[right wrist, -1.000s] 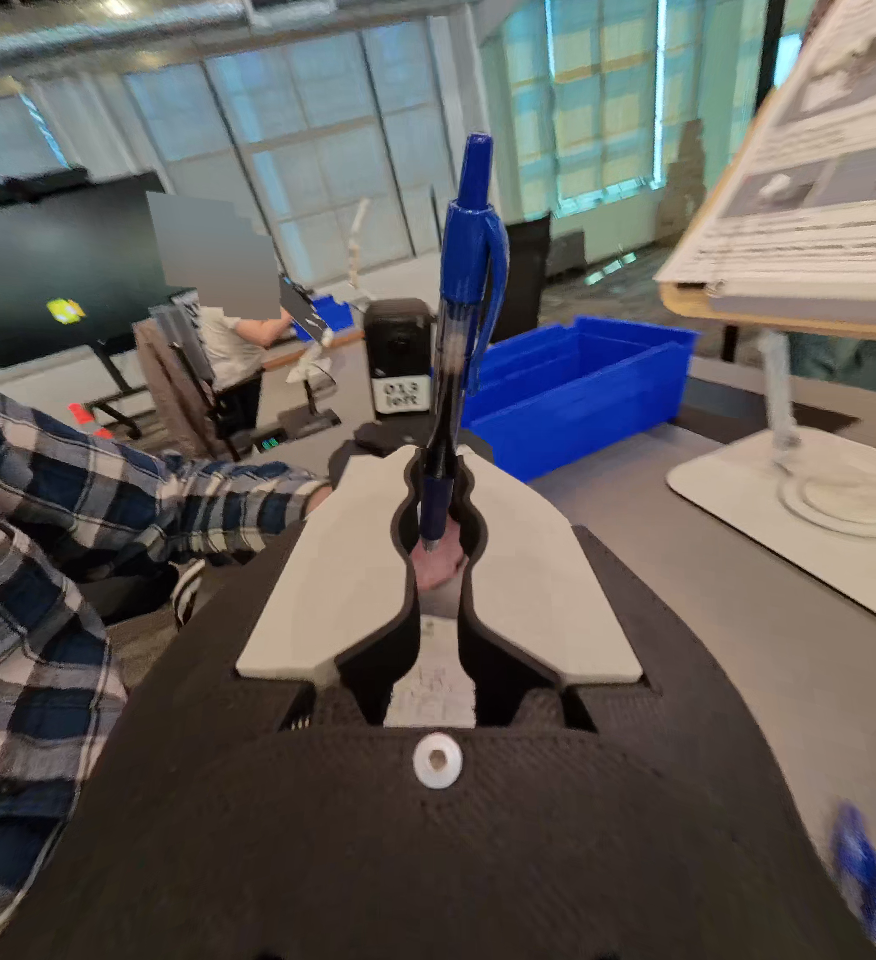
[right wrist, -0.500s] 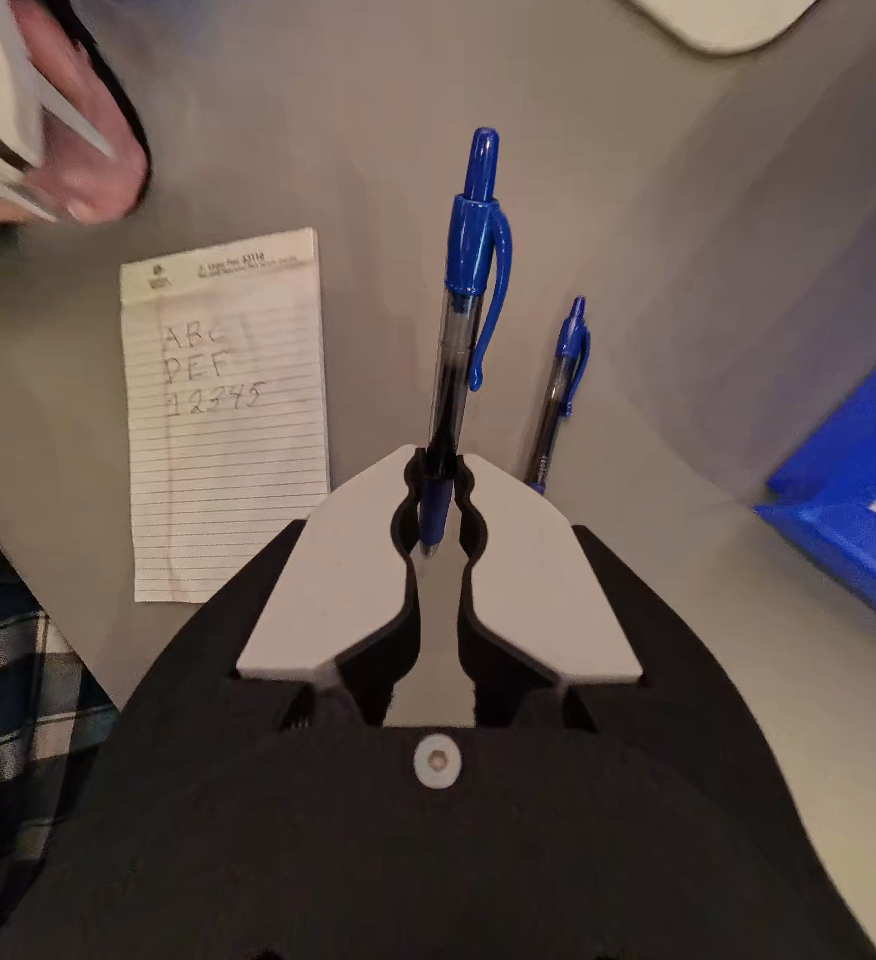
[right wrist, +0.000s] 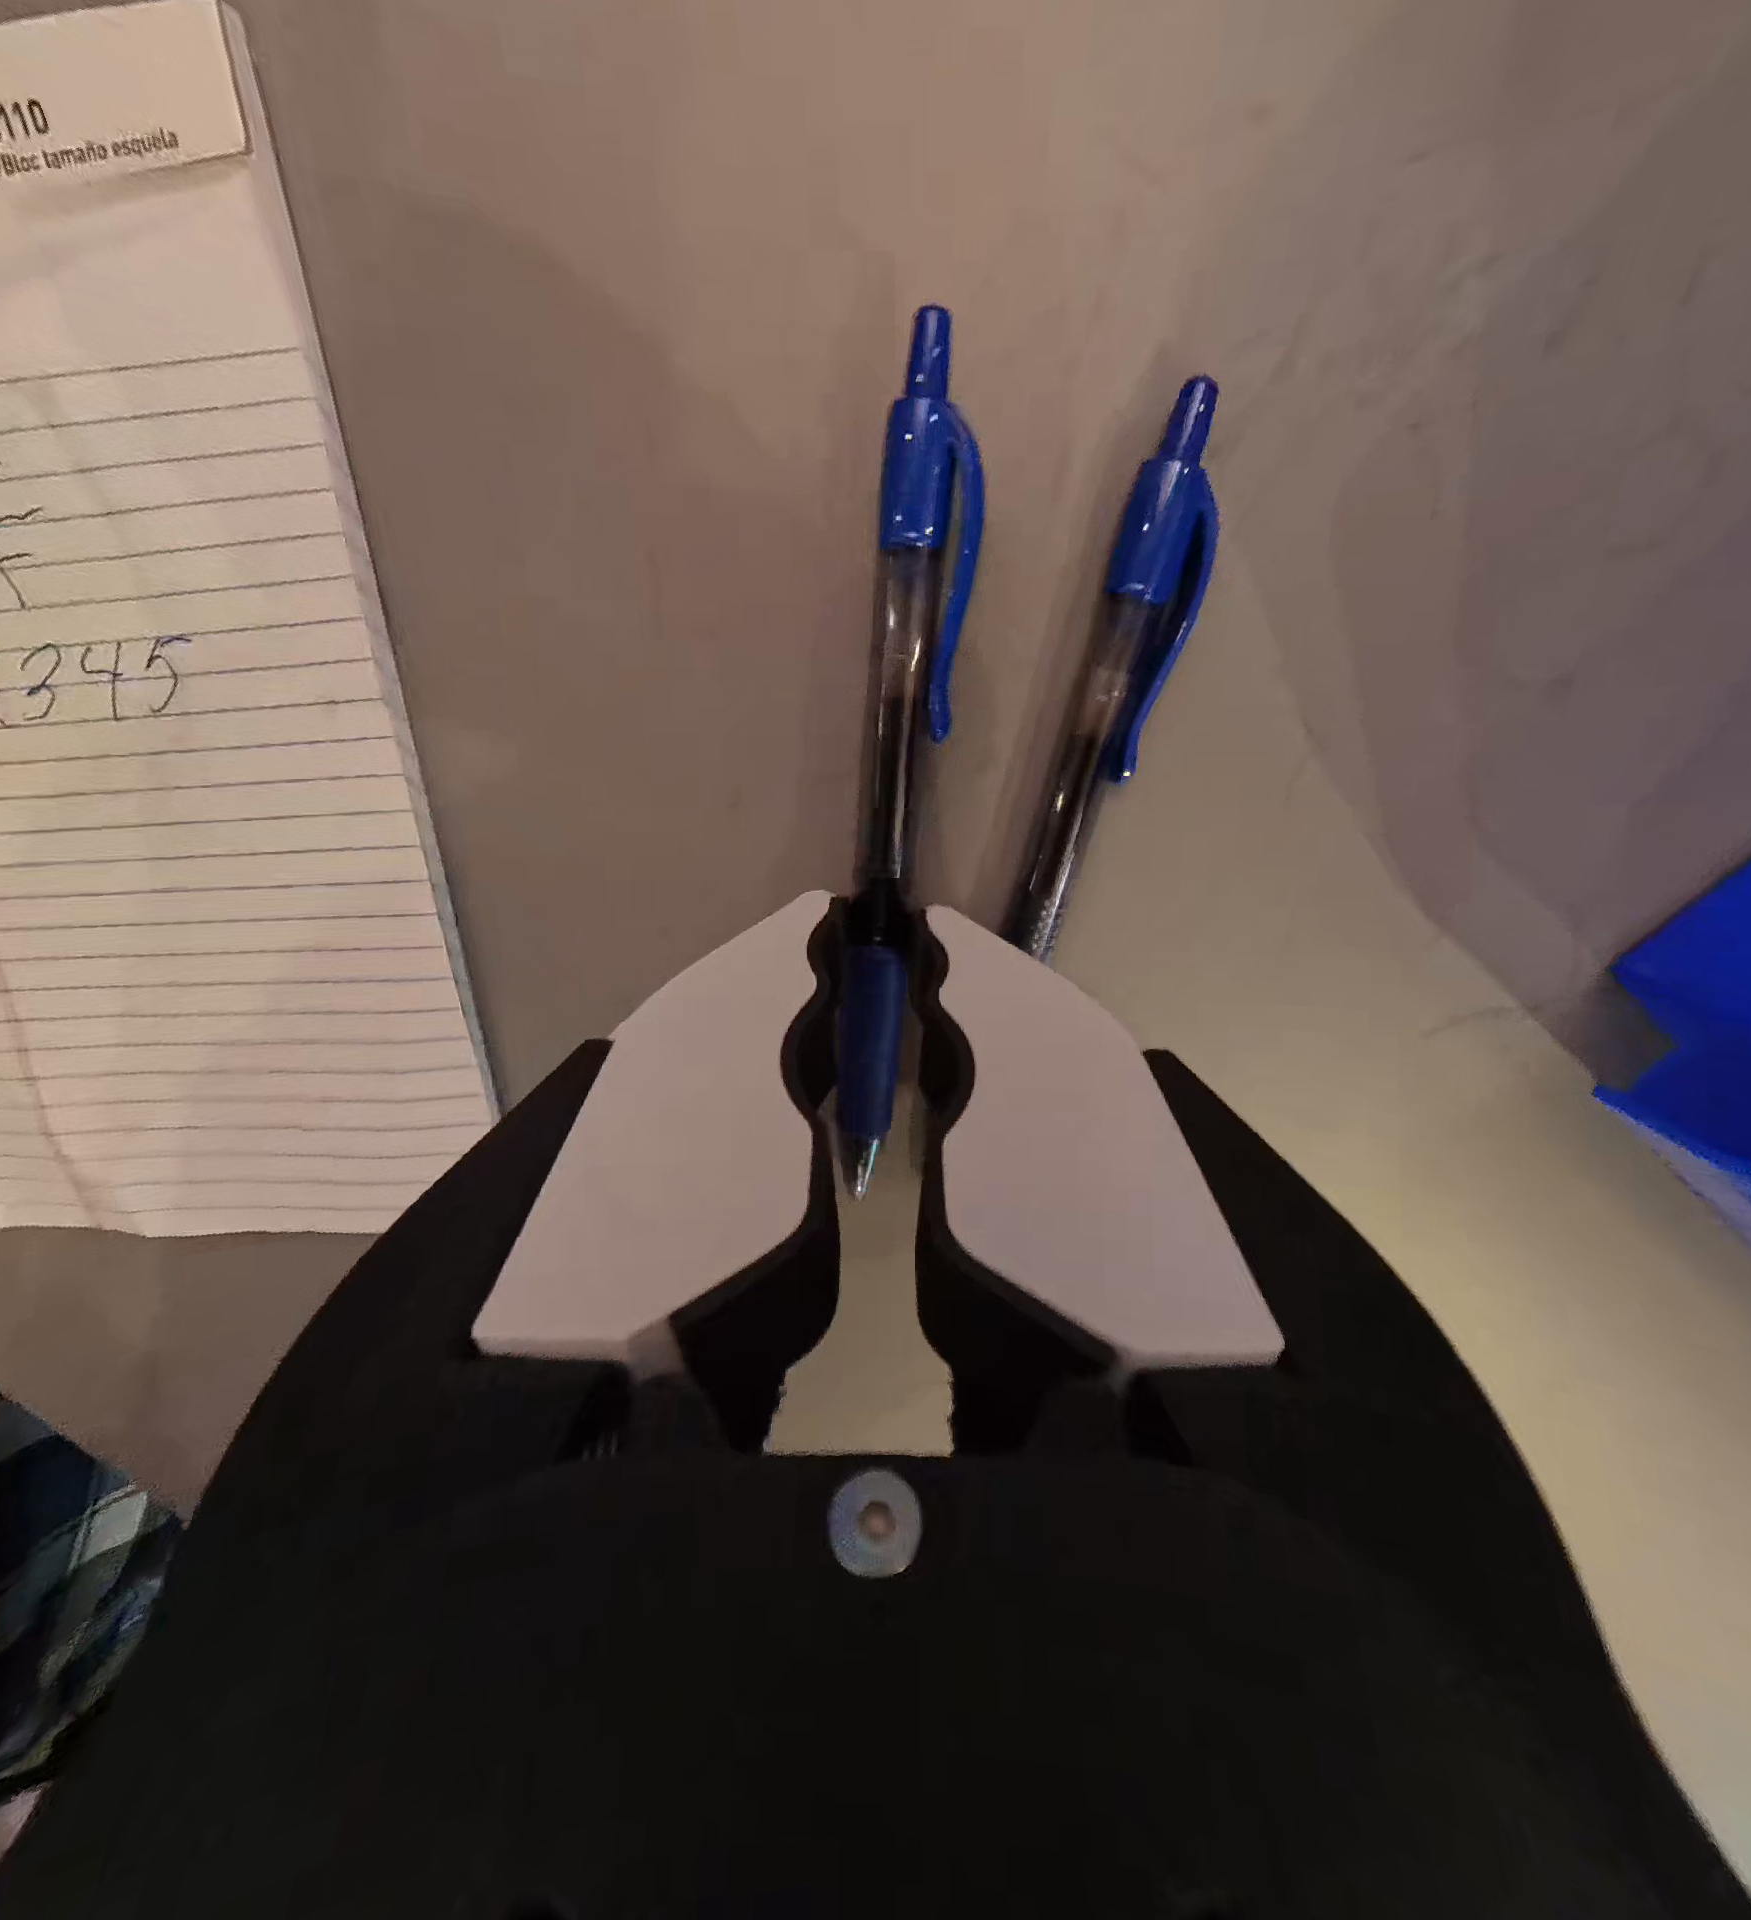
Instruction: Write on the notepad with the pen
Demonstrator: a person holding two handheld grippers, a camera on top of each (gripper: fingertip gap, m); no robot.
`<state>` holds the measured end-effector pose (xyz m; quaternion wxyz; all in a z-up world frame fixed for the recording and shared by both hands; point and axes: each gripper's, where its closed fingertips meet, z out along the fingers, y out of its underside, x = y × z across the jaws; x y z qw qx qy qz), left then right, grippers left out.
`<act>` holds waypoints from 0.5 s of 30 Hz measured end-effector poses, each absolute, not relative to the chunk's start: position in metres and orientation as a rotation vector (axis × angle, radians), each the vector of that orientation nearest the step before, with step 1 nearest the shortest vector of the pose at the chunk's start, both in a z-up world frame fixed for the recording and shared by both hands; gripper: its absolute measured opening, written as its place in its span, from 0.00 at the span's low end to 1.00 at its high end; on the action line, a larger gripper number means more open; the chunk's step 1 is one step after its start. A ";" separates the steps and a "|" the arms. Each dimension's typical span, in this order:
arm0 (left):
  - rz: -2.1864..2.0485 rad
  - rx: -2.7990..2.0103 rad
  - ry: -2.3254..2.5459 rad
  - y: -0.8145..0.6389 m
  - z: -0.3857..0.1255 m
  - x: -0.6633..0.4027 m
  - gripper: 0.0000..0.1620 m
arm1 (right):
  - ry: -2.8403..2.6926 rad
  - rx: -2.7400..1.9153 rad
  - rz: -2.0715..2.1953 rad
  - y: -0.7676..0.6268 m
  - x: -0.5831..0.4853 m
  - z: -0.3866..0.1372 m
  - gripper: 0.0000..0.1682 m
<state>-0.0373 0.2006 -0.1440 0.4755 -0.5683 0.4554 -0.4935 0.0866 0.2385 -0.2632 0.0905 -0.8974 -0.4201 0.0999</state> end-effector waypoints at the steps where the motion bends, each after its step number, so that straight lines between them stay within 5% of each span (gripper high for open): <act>1: -1.207 -1.390 1.117 0.200 -0.144 -0.037 0.00 | -1.256 -2.665 0.287 0.239 0.087 -0.263 0.06; 11: -1.150 -1.435 1.194 0.200 -0.149 -0.036 0.09 | -1.178 -2.440 0.259 0.237 0.082 -0.216 0.28; 15: -1.019 -1.523 1.318 0.201 -0.162 -0.038 0.16 | -1.301 -2.319 0.440 0.182 0.049 -0.196 0.29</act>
